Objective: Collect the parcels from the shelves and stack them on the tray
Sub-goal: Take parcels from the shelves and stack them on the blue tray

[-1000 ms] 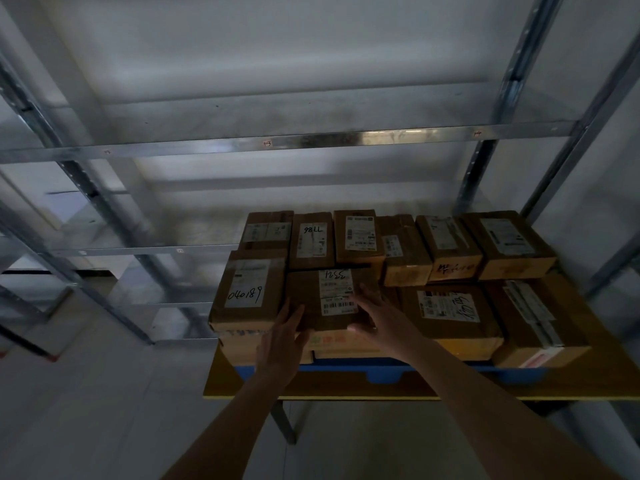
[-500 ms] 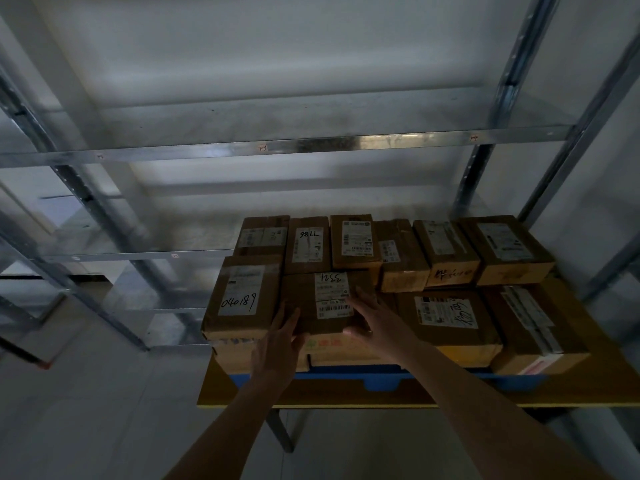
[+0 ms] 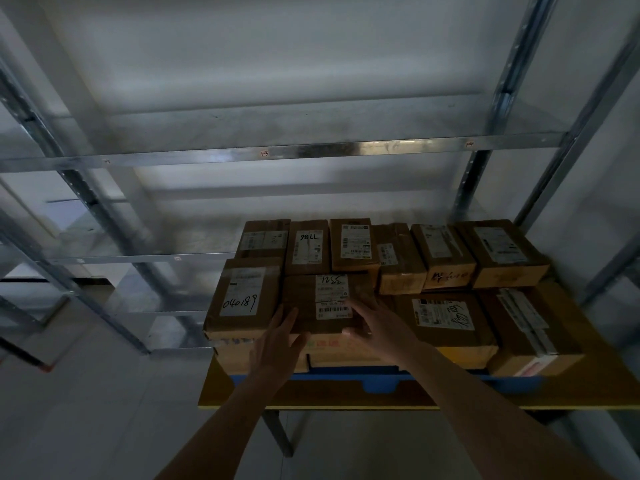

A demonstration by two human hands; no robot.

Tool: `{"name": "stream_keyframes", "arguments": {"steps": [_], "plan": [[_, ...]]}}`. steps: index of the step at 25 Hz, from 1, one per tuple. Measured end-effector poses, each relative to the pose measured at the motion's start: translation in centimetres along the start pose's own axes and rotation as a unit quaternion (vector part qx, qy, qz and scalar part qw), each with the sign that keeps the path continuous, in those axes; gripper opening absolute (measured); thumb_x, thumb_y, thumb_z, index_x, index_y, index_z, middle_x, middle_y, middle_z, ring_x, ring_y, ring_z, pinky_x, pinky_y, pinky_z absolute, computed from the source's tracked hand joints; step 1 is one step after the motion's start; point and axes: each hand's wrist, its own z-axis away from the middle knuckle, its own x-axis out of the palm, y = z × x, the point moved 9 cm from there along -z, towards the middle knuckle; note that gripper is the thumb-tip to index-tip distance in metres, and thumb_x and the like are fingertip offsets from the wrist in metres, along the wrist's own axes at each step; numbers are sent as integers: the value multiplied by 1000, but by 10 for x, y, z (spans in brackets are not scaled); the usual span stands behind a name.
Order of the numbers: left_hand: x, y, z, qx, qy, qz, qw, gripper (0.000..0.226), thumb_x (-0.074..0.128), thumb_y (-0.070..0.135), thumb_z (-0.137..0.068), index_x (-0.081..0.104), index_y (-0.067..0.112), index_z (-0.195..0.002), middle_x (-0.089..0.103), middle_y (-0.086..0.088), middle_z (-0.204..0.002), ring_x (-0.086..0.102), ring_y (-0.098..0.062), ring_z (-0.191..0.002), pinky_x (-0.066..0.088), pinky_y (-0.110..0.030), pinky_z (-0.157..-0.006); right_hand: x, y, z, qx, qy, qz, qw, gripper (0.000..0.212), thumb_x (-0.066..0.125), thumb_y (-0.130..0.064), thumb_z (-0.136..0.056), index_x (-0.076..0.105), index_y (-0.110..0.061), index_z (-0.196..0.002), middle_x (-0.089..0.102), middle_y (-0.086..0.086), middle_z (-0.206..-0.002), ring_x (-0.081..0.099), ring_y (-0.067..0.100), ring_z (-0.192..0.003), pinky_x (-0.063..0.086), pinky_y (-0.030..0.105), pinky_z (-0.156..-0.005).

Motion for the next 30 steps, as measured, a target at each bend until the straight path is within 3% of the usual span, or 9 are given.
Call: {"name": "stream_keyframes", "arguments": {"steps": [3,8,13,16,19,23,27,30], "plan": [[-12,3,13,21,8,-5,1000,64,50,46,-98,23,30,-154,14,3,-164,33,-21,-142,37,-38,-109,-16,-6,20,8,19,2,1000,68,53,-57,-94,20,-43,-153,12,-4,-166,36,27,-142,44,48,-108],[-36,21,41,71,14,6,997,59,50,46,-98,30,30,-151,16,1,-163,33,-21,-143,35,-41,-111,-52,-25,74,33,40,23,998,66,56,-51,-95,29,-33,-152,20,-4,-164,37,25,-141,41,46,-110],[-85,77,91,204,58,55,976,49,51,37,-99,41,28,-147,27,2,-159,43,-20,-136,39,-27,-99,-99,-32,173,98,80,36,991,63,50,-51,-99,28,-34,-154,22,-7,-163,30,18,-147,32,41,-115],[-107,120,134,255,63,82,962,52,48,46,-98,42,26,-146,34,0,-156,49,-20,-130,41,-23,-91,-129,-29,253,137,90,51,985,66,53,-56,-96,23,-42,-154,19,-12,-164,25,16,-149,31,40,-116],[-118,182,184,302,55,106,946,52,46,52,-97,43,30,-144,43,2,-149,52,-18,-125,40,-22,-83,-175,-26,337,195,127,79,969,74,54,-60,-93,19,-41,-156,19,-9,-165,29,20,-147,32,40,-114],[-106,286,245,386,11,126,914,66,41,71,-90,34,40,-148,35,6,-155,39,-20,-138,42,-38,-102,-230,-31,454,247,146,109,952,71,55,-49,-96,23,-28,-157,30,-1,-158,37,24,-141,34,36,-109],[-75,406,326,474,-82,134,866,77,37,90,-75,32,54,-143,33,5,-157,37,-22,-141,39,-45,-111,-263,7,612,346,194,92,913,75,54,-59,-94,17,-40,-157,10,-9,-167,23,23,-150,24,43,-119],[-55,491,397,512,-102,144,840,85,50,82,-74,44,36,-145,35,1,-157,42,-24,-138,38,-39,-110,-270,38,728,395,221,74,889,74,52,-60,-95,16,-42,-157,6,-10,-167,21,25,-151,23,47,-120]]}}
